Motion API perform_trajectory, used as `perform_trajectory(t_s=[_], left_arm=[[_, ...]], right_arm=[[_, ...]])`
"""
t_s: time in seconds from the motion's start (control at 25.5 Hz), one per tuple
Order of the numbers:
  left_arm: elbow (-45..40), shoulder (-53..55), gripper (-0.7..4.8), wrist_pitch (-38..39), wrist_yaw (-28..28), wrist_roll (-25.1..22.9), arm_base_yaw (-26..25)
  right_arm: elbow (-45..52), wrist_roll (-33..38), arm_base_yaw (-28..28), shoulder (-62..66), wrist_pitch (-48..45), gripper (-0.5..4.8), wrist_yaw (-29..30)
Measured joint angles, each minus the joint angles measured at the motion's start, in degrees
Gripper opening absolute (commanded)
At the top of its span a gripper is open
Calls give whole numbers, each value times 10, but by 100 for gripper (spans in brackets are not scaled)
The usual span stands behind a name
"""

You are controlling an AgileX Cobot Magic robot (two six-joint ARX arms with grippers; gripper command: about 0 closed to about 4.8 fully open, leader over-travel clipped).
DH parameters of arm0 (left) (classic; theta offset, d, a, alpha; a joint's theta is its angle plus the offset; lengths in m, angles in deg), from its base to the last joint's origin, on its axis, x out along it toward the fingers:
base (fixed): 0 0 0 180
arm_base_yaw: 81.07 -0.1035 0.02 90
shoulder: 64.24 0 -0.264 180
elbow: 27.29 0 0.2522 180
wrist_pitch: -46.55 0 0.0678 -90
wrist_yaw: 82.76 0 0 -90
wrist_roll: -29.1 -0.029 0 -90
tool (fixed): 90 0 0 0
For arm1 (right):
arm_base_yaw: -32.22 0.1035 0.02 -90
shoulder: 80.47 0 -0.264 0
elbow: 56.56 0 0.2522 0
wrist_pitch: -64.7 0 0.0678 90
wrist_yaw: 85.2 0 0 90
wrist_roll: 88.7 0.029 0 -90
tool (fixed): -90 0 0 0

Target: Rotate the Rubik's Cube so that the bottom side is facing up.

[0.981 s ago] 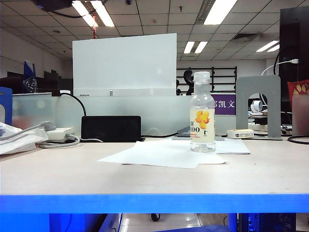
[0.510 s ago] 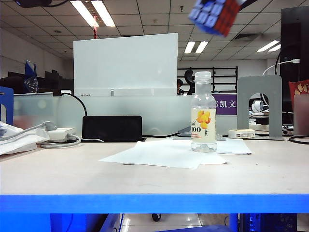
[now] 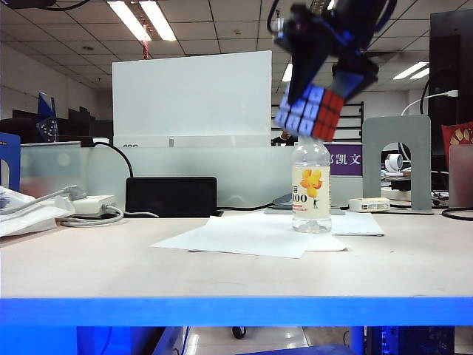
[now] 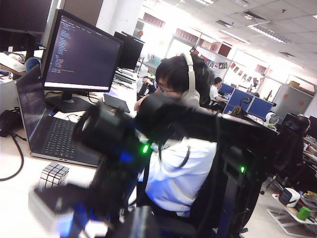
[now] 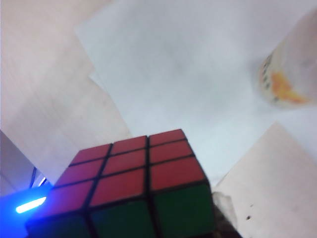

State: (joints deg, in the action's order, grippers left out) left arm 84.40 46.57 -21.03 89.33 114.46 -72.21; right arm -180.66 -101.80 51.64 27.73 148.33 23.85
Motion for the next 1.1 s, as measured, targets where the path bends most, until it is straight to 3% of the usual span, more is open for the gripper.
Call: perform_trajectory(t_s=[0.39, 0.67, 1.1], left_arm=[[-3, 0, -6, 0, 0, 5, 0], [-59, -1, -6, 0, 2, 9, 0], [-75, -1, -6, 0, 2, 11, 3]], right_arm=[[147, 0, 7, 2, -53, 311, -4], [152, 0, 7, 7, -108, 310, -29], [150, -2, 7, 88, -85, 310, -58]])
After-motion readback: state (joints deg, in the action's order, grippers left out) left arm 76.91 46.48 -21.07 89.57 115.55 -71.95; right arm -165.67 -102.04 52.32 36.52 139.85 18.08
